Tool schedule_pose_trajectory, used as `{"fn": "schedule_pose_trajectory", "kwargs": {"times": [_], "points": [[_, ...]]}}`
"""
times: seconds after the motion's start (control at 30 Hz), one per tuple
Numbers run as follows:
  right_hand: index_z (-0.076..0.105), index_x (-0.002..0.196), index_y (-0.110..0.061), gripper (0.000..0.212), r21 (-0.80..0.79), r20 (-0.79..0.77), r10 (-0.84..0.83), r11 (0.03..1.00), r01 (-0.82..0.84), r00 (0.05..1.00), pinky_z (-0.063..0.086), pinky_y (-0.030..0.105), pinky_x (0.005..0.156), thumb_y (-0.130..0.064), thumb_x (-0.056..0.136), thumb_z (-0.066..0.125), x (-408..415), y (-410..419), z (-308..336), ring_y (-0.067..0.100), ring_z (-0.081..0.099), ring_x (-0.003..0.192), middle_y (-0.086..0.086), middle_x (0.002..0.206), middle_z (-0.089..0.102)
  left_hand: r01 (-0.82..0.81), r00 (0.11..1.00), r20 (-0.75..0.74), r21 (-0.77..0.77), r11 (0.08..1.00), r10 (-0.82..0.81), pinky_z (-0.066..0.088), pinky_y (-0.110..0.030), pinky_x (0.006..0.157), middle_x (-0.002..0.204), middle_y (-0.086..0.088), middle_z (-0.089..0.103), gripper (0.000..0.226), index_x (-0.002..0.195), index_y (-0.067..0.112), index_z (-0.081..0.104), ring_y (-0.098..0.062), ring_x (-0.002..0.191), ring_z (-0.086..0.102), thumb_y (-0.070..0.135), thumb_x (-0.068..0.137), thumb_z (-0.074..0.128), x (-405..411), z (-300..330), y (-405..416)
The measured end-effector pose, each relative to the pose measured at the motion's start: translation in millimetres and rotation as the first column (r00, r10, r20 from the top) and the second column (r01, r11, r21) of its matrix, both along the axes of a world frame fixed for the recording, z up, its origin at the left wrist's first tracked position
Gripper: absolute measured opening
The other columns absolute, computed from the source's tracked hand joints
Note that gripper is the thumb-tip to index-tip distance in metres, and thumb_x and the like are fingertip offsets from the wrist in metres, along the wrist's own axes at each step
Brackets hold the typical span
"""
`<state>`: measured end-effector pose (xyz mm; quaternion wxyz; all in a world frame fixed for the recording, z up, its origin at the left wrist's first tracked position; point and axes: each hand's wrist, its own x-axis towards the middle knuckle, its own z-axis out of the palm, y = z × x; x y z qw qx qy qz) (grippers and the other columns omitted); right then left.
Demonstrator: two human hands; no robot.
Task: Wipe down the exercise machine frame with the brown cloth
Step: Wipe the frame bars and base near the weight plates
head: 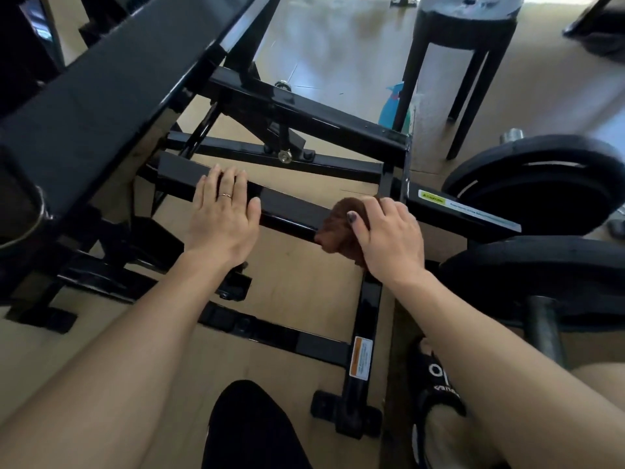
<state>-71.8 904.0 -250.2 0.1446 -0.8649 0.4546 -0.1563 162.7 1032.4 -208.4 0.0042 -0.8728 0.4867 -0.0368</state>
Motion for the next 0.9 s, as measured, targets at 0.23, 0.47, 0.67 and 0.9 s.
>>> {"fn": "schedule_pose_trajectory", "kwargs": {"times": [0.23, 0.47, 0.67, 0.9], "points": [[0.049, 0.14, -0.026, 0.048, -0.014, -0.061, -0.116, 0.993, 0.116, 0.991, 0.034, 0.045, 0.116, -0.053, 0.107, 0.028, 6, 5, -2, 0.029, 0.044, 0.133, 0.005, 0.14, 0.054, -0.003, 1.0, 0.024, 0.014, 1.0, 0.002, -0.004, -0.043, 0.129, 0.171, -0.01, 0.009, 0.066, 0.163, 0.011, 0.007, -0.026, 0.158, -0.002, 0.044, 0.107, 0.006, -1, 1, 0], [0.047, 0.138, -0.031, 0.049, 0.008, 0.004, -0.017, 1.0, 0.017, 1.0, 0.029, 0.049, 0.121, -0.058, 0.106, 0.022, 52, 16, 5, 0.03, 0.043, 0.136, 0.005, 0.144, 0.052, -0.002, 0.998, 0.057, 0.023, 1.0, 0.001, -0.004, -0.043, 0.128, 0.17, -0.012, 0.012, 0.066, 0.163, 0.008, 0.009, -0.028, 0.158, 0.0, 0.043, 0.108, 0.01, -2, 0, -1], [0.043, 0.145, -0.031, 0.048, 0.023, 0.032, 0.144, 0.989, -0.145, 0.989, 0.033, 0.043, 0.114, -0.055, 0.108, 0.024, 27, -1, 4, 0.027, 0.043, 0.134, 0.002, 0.141, 0.052, -0.035, 0.999, 0.043, 0.034, 0.999, 0.033, -0.006, -0.042, 0.128, 0.17, -0.012, 0.013, 0.067, 0.163, 0.008, 0.012, -0.025, 0.158, -0.002, 0.043, 0.106, 0.012, 1, 0, -5], [0.04, 0.15, -0.03, 0.057, -0.007, 0.026, 0.194, 0.981, -0.194, 0.981, 0.022, 0.044, 0.124, -0.059, 0.106, 0.019, -19, -20, -9, 0.027, 0.033, 0.146, 0.002, 0.152, 0.045, -0.119, 0.993, 0.02, 0.114, 0.986, 0.117, 0.002, -0.047, 0.128, 0.167, -0.015, 0.017, 0.069, 0.158, 0.007, 0.021, -0.03, 0.156, 0.001, 0.05, 0.104, 0.014, -7, 11, -17]]}}
